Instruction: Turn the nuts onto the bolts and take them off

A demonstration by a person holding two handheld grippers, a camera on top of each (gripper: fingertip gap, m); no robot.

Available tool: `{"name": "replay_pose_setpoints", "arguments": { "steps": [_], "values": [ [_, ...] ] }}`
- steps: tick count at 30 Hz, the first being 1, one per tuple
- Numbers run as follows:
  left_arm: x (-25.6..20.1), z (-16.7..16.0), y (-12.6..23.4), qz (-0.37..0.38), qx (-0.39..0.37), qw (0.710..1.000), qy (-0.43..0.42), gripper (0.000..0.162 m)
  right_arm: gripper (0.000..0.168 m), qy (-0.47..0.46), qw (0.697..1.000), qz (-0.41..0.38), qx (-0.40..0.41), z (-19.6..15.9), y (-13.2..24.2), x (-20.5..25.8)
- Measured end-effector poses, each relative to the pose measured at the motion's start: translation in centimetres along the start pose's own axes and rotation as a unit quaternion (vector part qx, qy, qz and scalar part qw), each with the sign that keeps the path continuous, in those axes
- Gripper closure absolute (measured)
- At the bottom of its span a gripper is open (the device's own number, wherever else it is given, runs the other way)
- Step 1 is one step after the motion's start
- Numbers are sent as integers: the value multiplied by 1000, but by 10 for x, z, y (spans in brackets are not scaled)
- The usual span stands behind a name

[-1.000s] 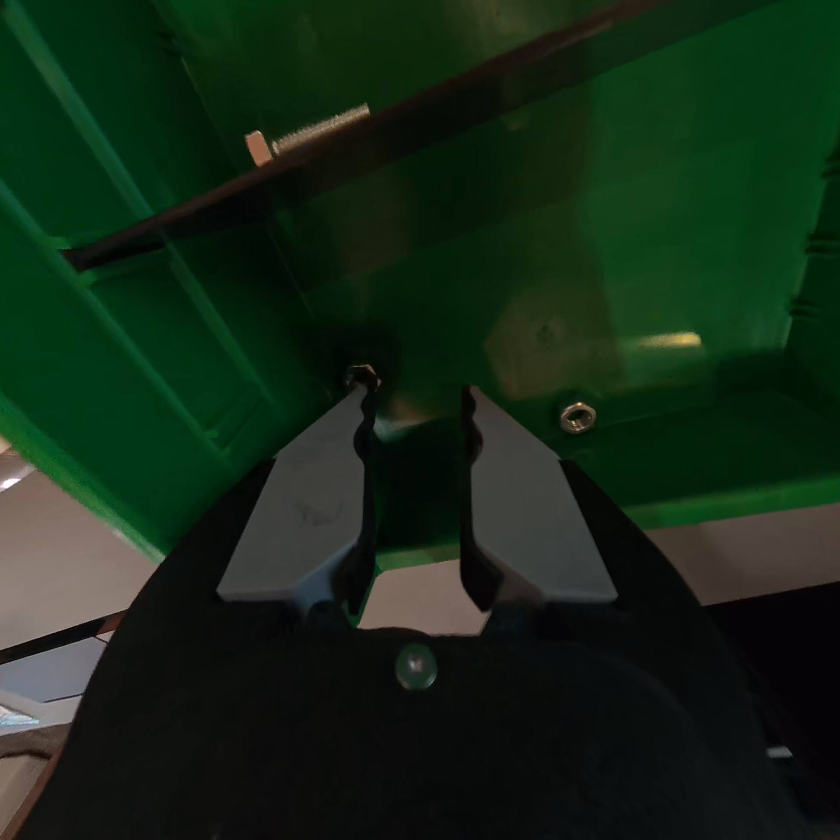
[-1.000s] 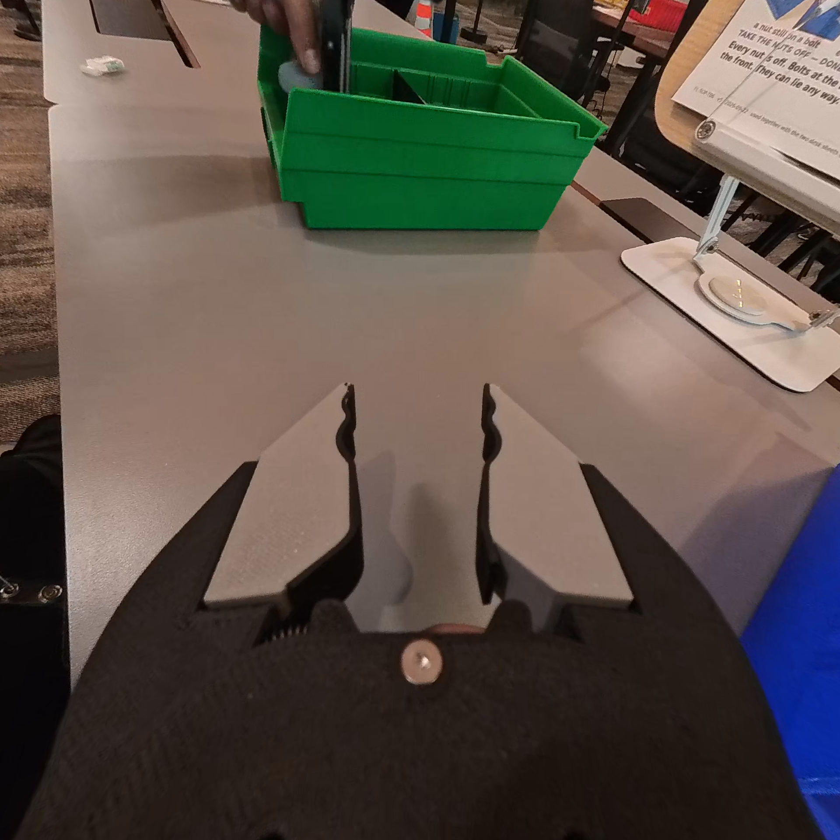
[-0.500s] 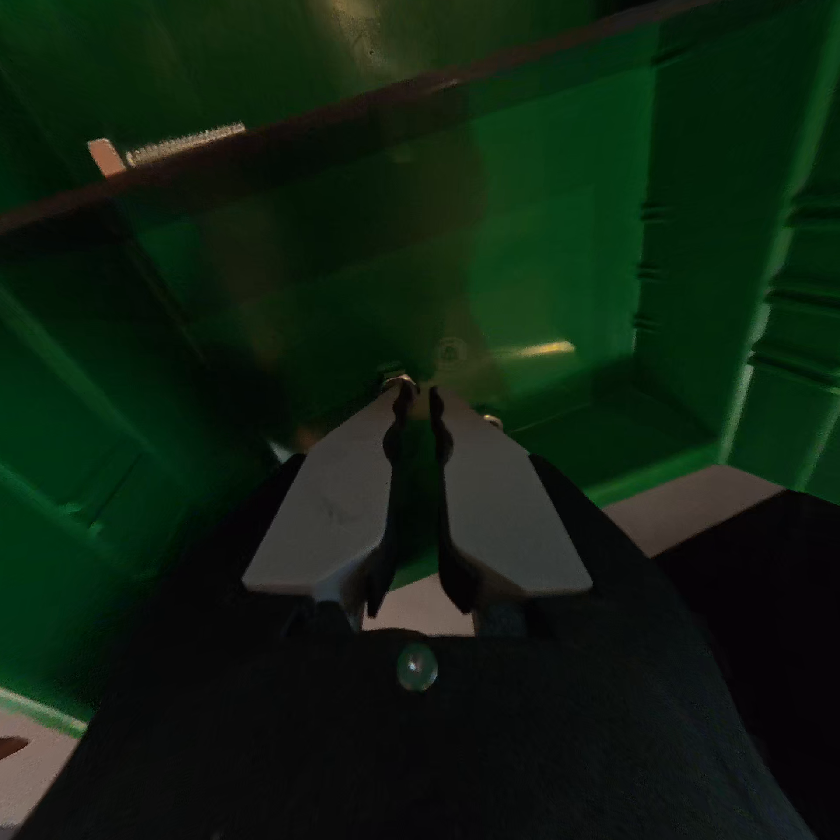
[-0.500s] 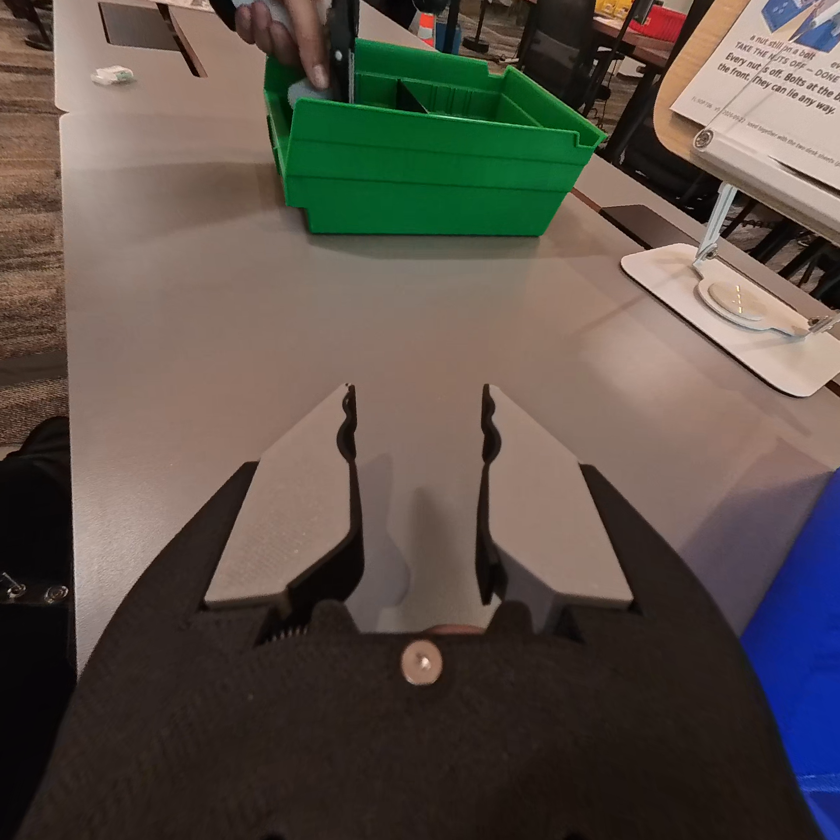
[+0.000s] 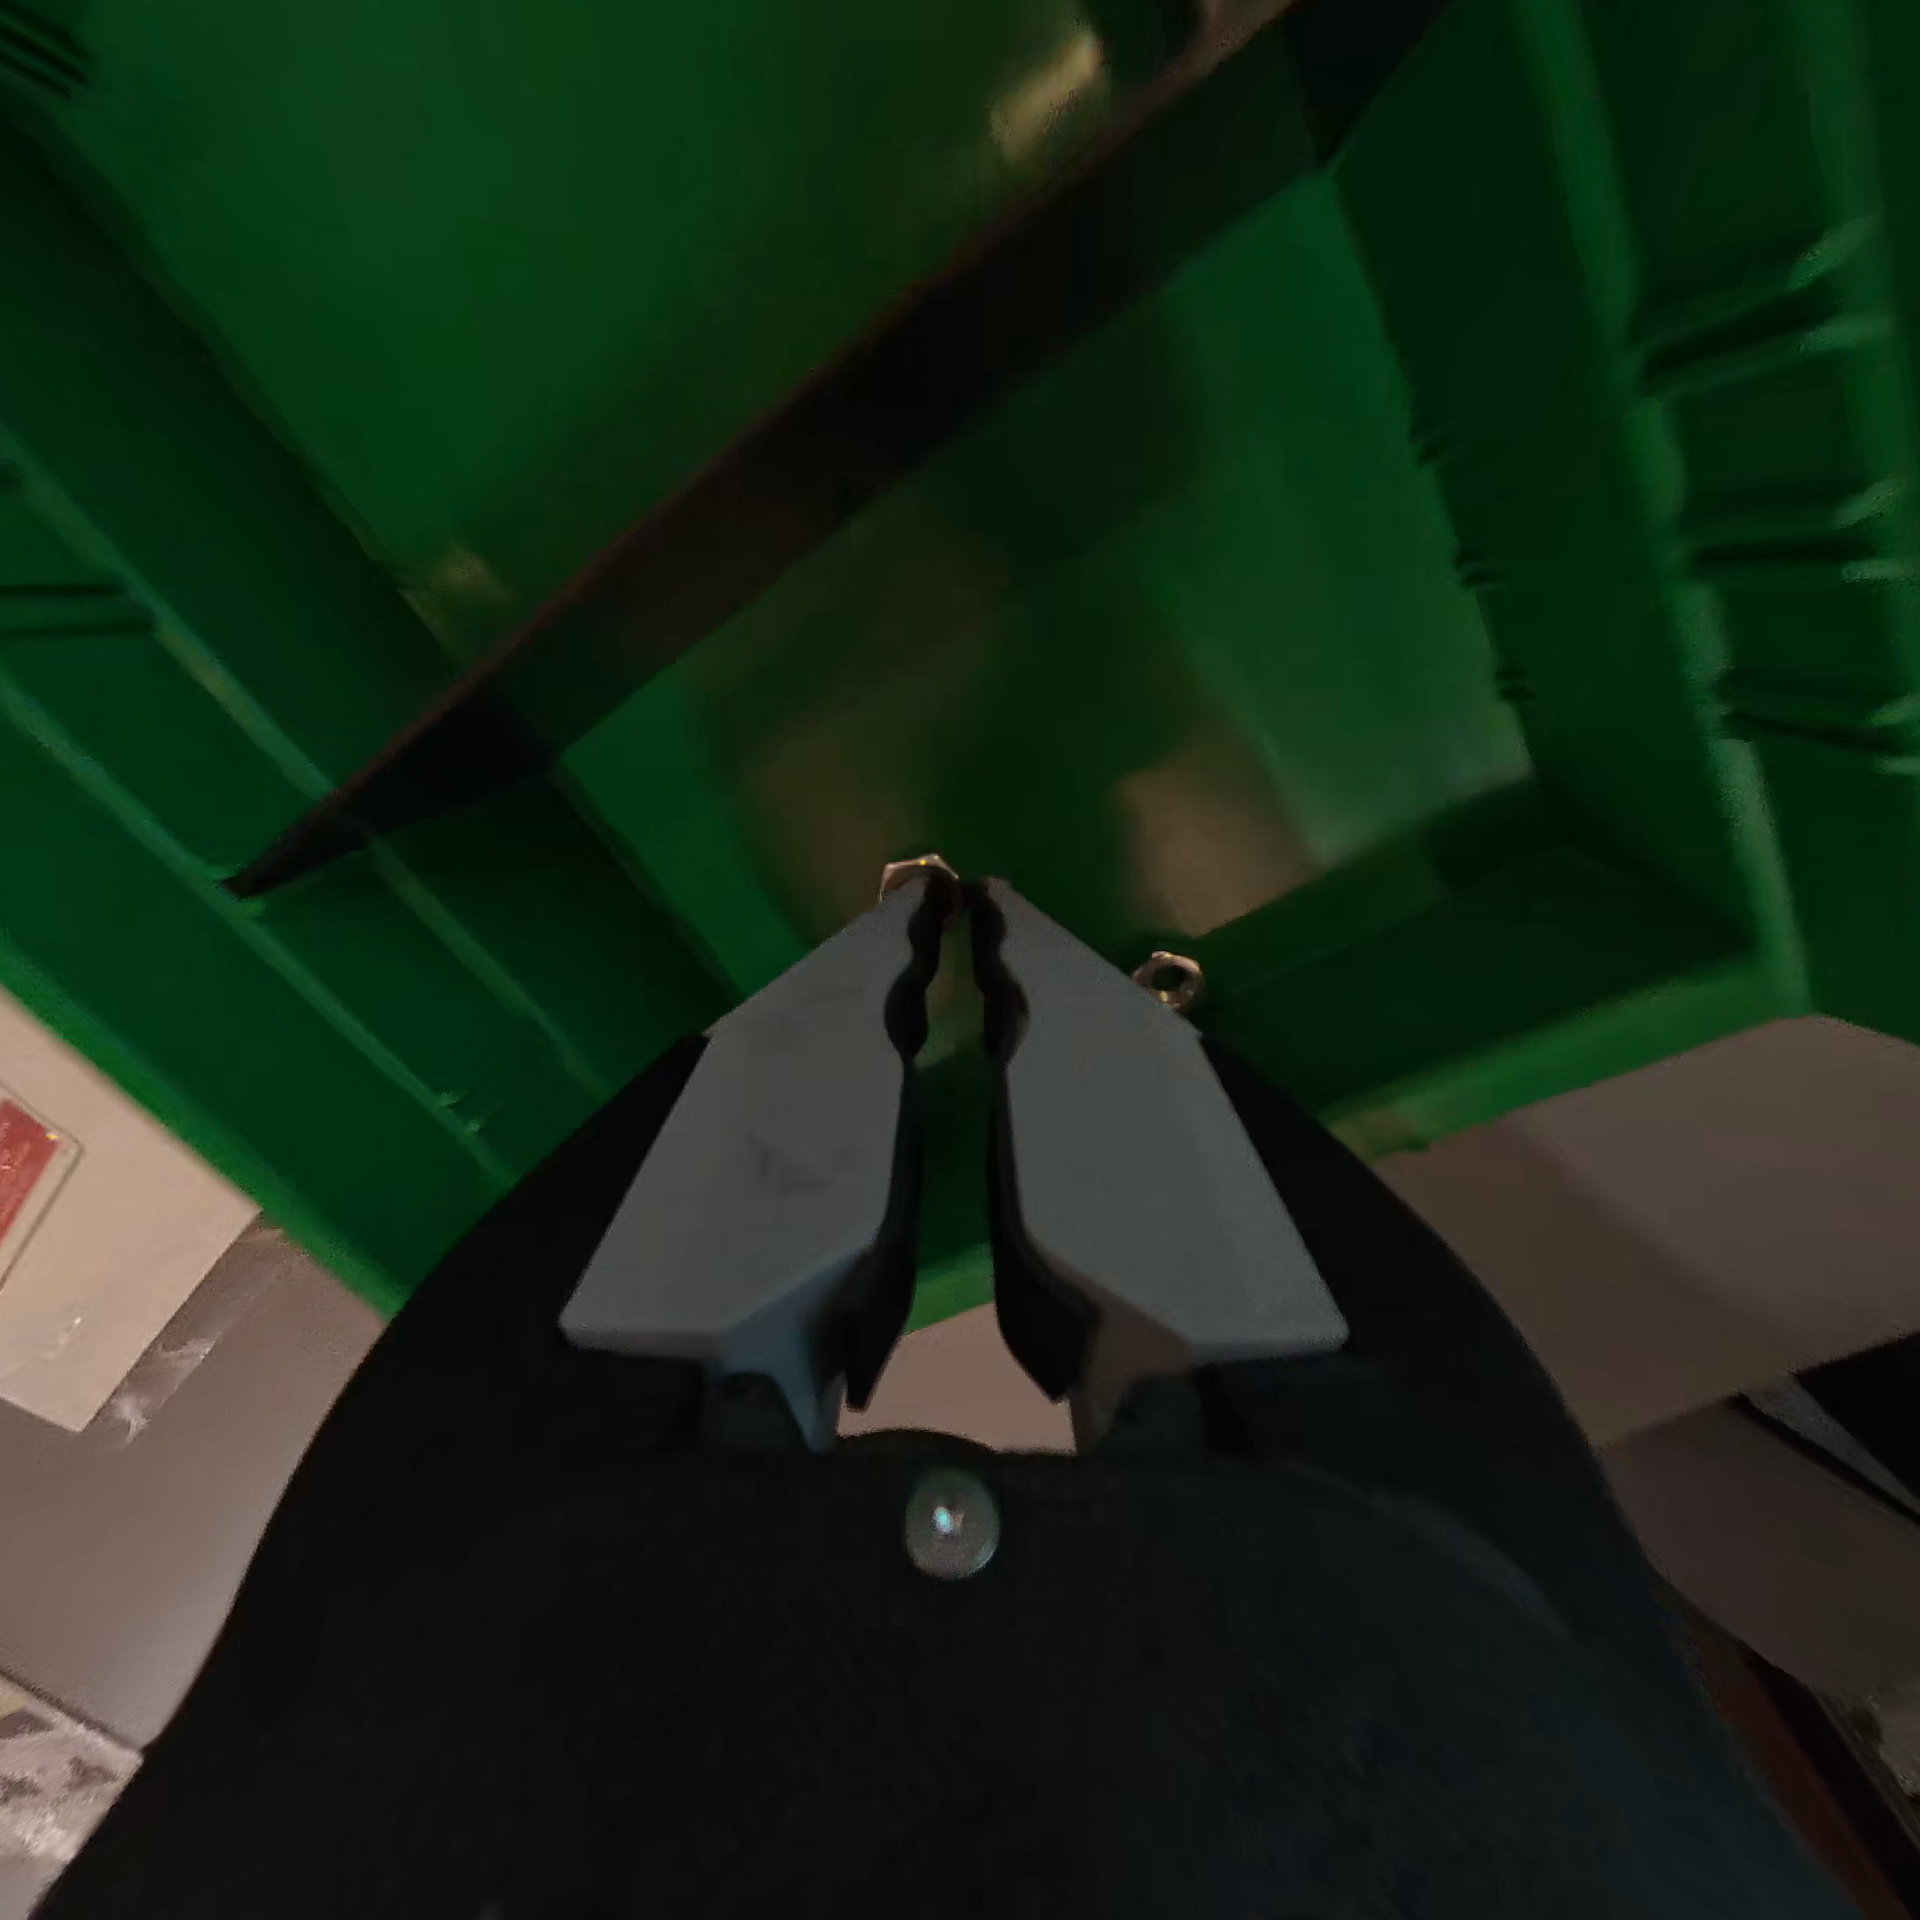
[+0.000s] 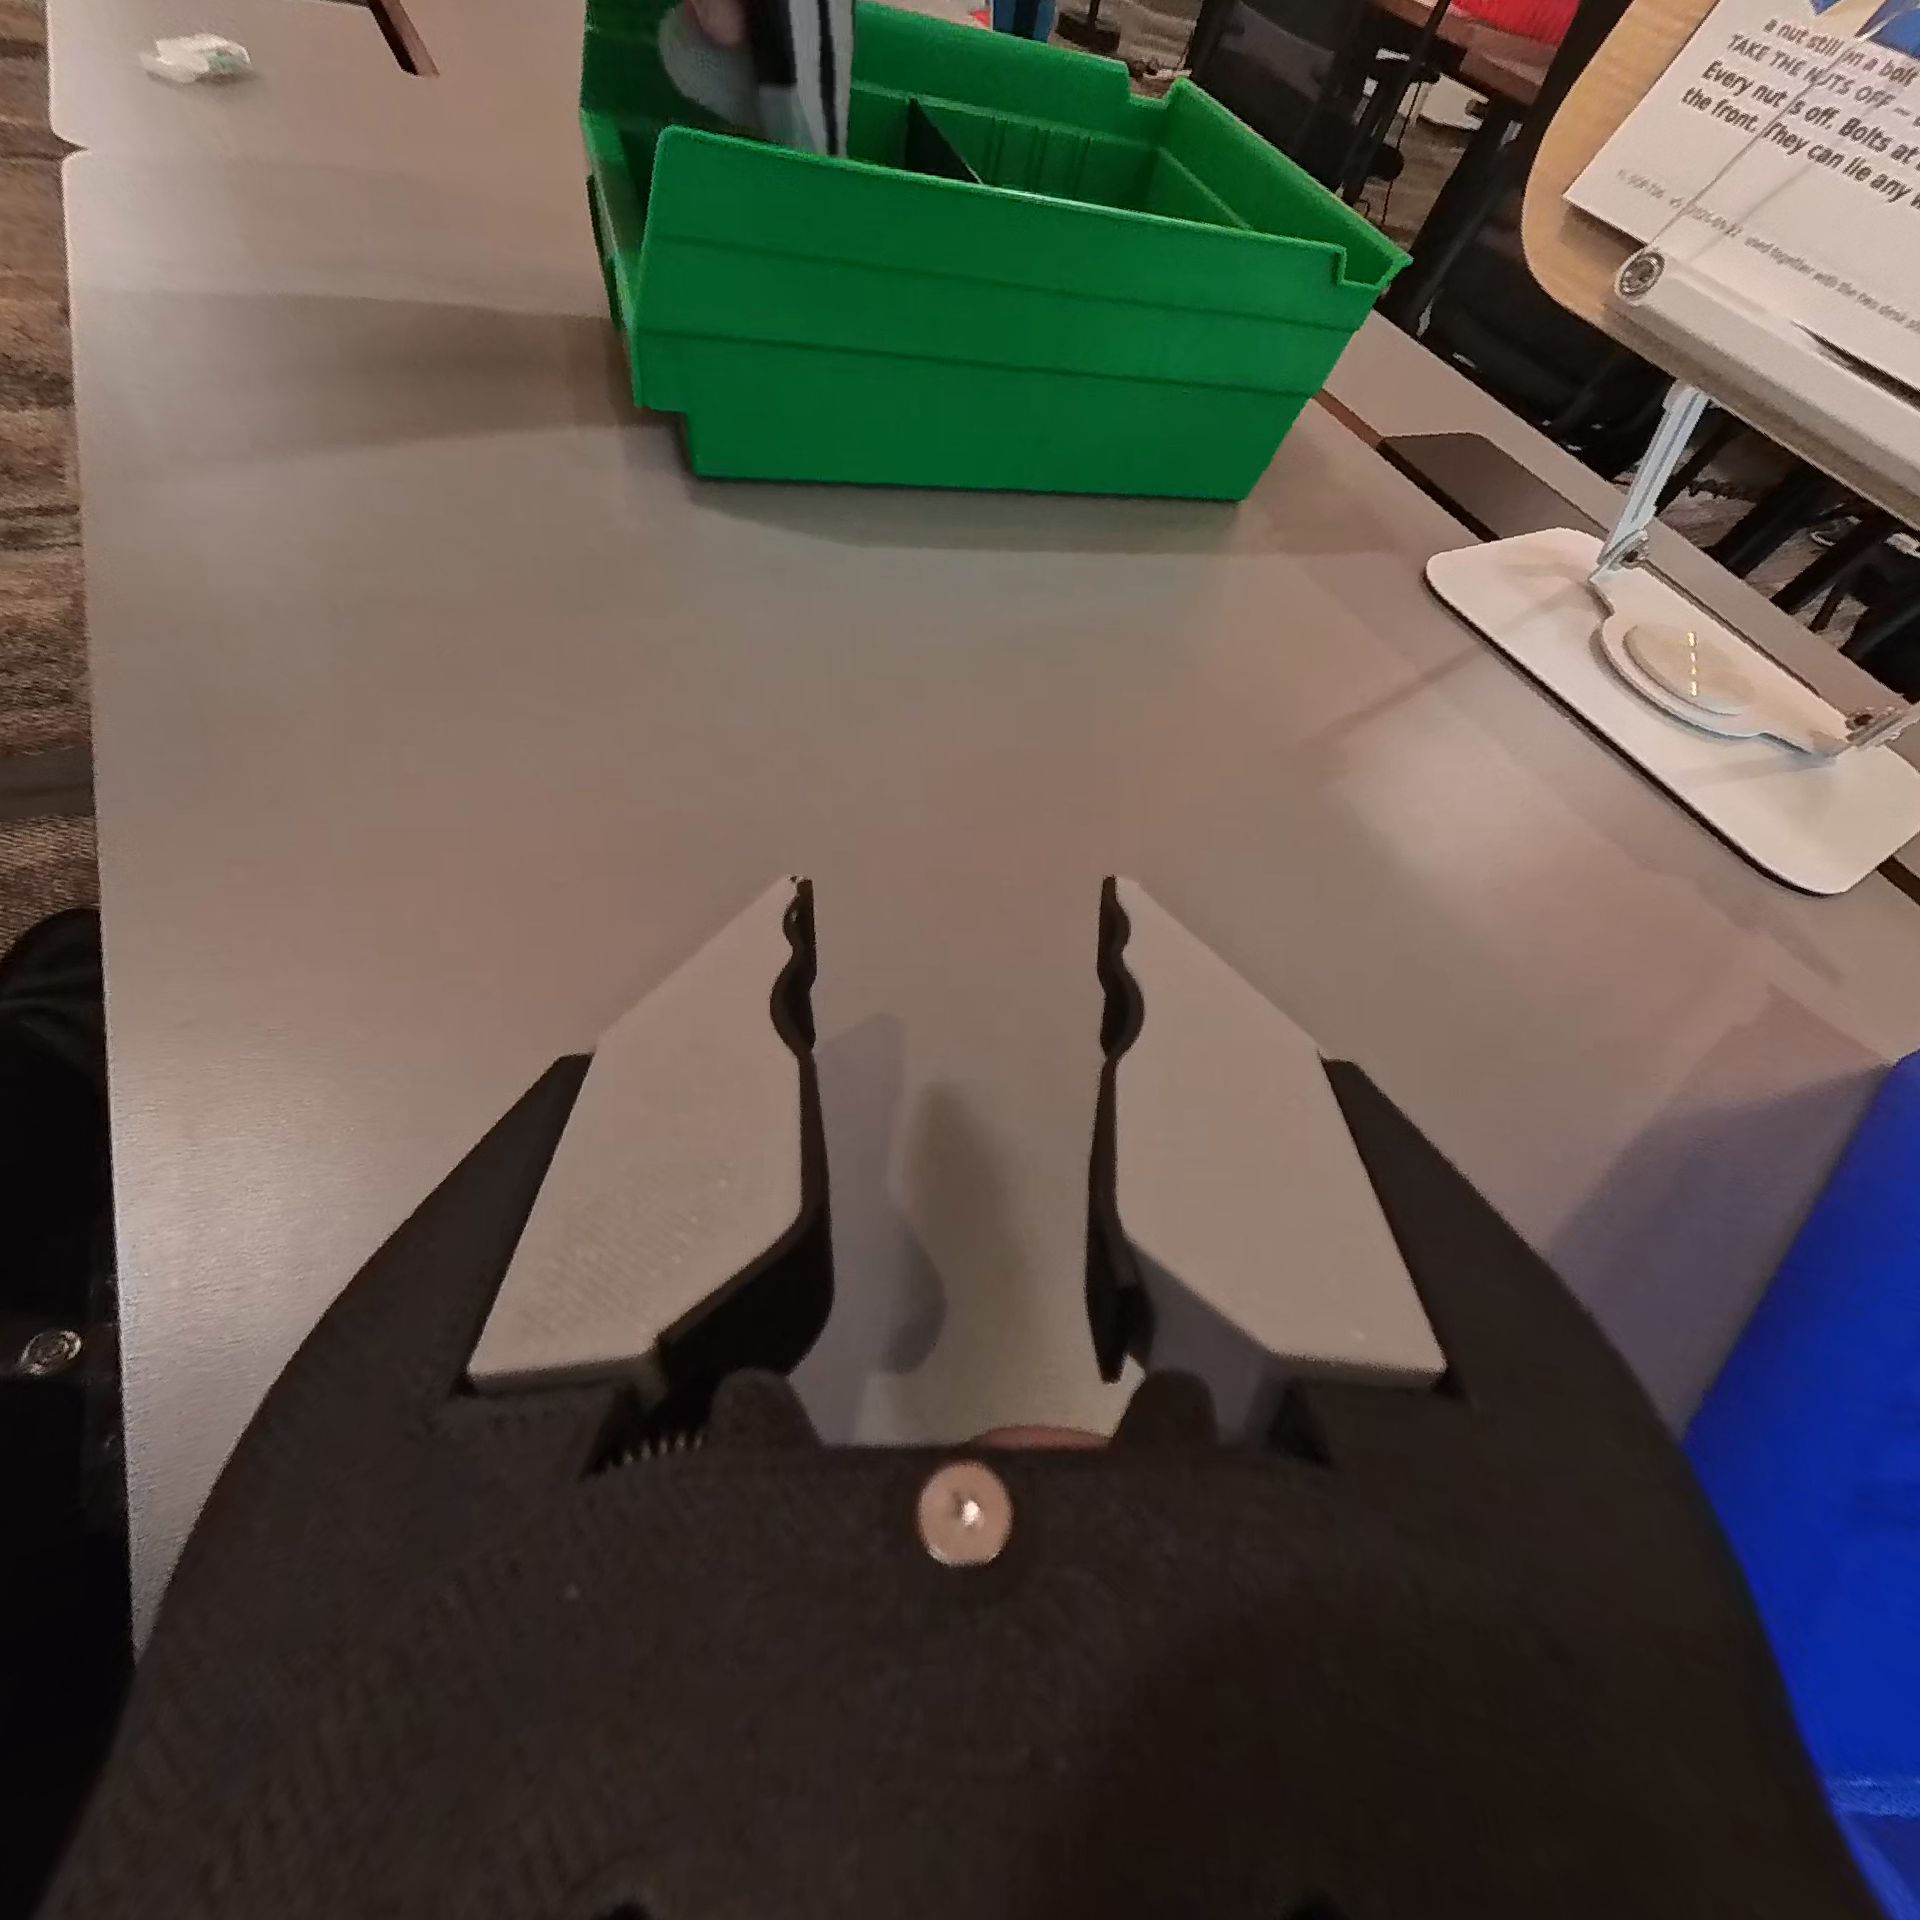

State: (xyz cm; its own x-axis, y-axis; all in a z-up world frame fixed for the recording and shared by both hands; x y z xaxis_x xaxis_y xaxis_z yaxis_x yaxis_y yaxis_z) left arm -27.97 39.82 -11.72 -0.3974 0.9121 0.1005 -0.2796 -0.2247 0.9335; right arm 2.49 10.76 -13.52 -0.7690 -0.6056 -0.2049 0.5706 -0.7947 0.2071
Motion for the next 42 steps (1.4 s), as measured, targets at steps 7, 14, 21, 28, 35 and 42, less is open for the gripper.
{"name": "replay_pose_setpoints", "arguments": {
  "steps": [7,14,21,28,35,42],
  "values": [
    [-43,67,69,-24,-138,987,-79,159,117,-5,1000,1,0,0,-1,0],
    [-155,102,15,-141,-90,966,-197,160,118,-8,1000,-12,-9,1,2,-4],
    [-209,91,-50,-185,-11,952,-245,156,118,-13,1000,-17,-12,1,4,-7],
    [-215,92,-39,-179,-30,953,-244,129,118,0,1000,-21,-9,1,4,-6],
    [-208,89,-5,-178,-92,957,-208,123,119,7,999,-45,-9,0,4,-11],
    [-193,84,38,-177,-152,962,-141,123,122,16,996,-80,-20,0,8,-21]
  ]
}}
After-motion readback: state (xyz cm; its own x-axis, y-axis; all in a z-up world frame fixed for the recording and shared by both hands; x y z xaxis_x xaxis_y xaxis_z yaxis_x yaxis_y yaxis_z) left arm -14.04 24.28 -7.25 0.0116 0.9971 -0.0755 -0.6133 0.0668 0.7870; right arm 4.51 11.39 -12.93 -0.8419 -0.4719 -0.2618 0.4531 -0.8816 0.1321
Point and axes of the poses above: each gripper's, where its closed fingertips meet, y back along the fingers, z out of its top, x = y × z across the jaws, the point moved 8 cm from there along y, back along the fingers, and after that the axes turned 12 degrees about -x, right-handed, at the moved point
